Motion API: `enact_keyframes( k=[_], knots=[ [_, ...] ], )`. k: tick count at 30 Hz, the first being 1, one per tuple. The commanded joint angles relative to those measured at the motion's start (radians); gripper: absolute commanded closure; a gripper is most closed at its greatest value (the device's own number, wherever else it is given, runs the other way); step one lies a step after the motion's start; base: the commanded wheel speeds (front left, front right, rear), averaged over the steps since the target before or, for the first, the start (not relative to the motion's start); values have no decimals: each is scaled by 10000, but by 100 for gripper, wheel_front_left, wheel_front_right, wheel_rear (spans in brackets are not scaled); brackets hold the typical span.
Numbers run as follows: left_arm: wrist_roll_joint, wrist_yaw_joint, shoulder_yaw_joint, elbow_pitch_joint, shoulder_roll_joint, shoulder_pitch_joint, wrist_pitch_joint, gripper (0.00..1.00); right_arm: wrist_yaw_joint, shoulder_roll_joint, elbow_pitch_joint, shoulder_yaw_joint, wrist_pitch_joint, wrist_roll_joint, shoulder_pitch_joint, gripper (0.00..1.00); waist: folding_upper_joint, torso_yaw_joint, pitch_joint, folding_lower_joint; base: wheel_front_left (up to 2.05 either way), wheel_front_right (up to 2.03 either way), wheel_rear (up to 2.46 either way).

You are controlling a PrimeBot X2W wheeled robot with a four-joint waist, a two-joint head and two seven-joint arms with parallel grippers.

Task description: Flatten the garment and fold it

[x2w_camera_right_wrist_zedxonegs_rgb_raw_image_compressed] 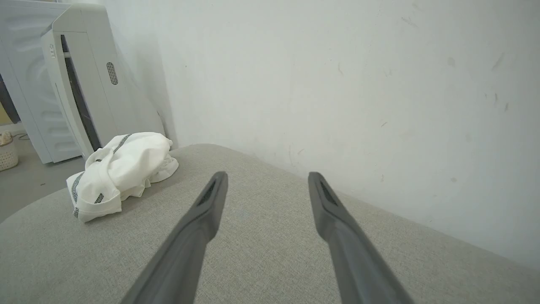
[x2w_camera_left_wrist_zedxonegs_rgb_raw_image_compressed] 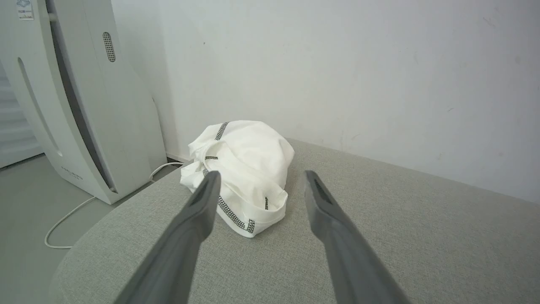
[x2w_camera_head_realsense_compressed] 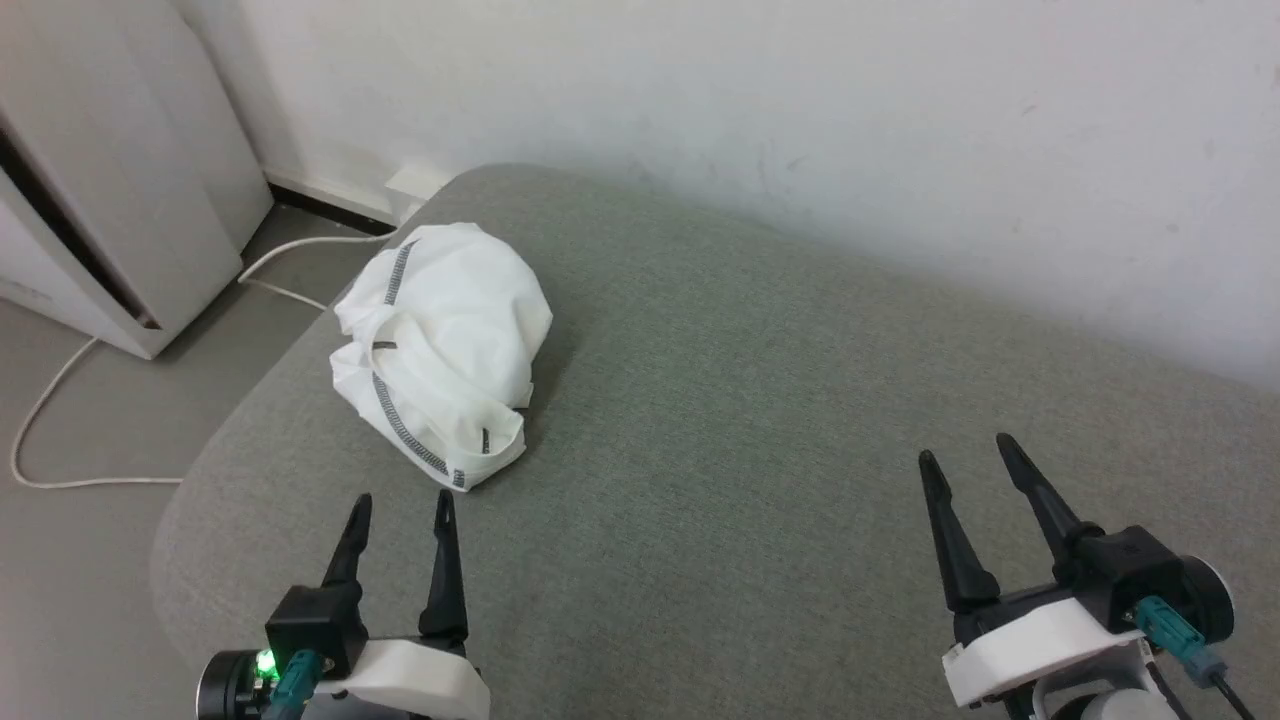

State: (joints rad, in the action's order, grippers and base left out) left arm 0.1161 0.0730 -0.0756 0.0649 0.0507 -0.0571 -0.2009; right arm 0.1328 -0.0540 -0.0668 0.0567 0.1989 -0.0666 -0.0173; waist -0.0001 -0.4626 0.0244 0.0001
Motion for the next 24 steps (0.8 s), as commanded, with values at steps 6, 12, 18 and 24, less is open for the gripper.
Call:
enact_keyframes(
  k=[6, 12, 18, 24],
  knots=[
    [100, 123, -34, 40, -4, -151, -206, 0, -18, 31, -65, 157, 225, -55, -61, 0, 1, -399, 55, -1, 0, 0, 0],
    [197, 199, -96, 51, -5, -173, -331, 0, -19, 33, -138, 284, 351, -70, -92, 0, 1, -695, 91, -1, 0, 0, 0],
    [288, 248, -157, 66, -5, -220, -456, 0, -20, 35, -179, 380, 475, -131, -112, 0, 1, -996, 99, -1, 0, 0, 0],
    [355, 305, -203, 89, -5, -264, -582, 0, -21, 37, -210, 439, 601, -177, -126, 0, 1, -1307, 104, -1, 0, 0, 0]
  ],
)
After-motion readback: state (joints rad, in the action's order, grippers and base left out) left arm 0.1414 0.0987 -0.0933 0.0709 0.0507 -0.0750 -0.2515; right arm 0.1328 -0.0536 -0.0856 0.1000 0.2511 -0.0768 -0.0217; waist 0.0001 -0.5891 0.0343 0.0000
